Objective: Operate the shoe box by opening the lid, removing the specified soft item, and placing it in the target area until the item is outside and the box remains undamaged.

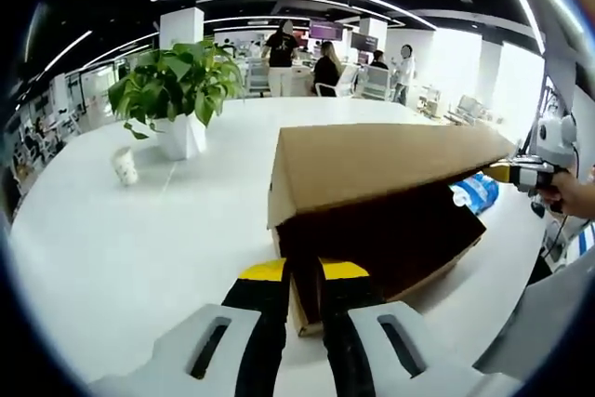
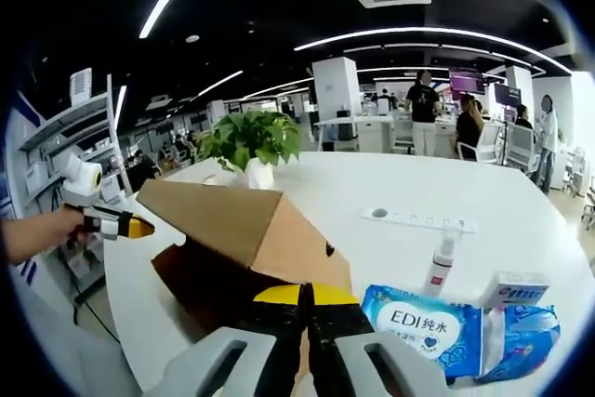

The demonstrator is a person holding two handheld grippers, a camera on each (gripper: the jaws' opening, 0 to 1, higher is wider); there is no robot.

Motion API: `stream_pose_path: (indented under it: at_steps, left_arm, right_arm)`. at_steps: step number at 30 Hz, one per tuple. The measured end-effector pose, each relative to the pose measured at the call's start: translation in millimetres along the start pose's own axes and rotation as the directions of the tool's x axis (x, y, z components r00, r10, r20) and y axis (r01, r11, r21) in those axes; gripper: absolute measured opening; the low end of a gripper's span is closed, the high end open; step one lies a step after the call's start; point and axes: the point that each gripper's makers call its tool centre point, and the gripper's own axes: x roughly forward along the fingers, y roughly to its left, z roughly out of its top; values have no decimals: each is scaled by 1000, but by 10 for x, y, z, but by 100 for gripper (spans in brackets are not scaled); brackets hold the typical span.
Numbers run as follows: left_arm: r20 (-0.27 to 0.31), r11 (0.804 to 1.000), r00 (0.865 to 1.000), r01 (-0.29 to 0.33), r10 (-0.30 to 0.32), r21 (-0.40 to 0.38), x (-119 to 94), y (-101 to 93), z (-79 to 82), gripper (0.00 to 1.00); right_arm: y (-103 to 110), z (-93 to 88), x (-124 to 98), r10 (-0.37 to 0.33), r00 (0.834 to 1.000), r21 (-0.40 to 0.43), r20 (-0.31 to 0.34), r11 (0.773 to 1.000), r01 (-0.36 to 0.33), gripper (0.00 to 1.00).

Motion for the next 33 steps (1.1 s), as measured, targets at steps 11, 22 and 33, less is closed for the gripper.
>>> stream_pose_path:
  at_steps: [11,22,33]
  left_arm:
    - [9,1000,1000,11,-11,23,-13,-38,17,11]
    - [-3,999,1000,24,-24,25,-39,-58,-97,13]
    - [-30,999,999,32,-30,41,-43,-99,-233,15]
  right_arm:
    - [10,-168,-16,26,999,18,-28,1000,-25,0]
    - [80,-315,-29,70,996,-30,-51,997,-72,0]
    - [166,-387,-90,126,990,-106,-58,986,-132,3]
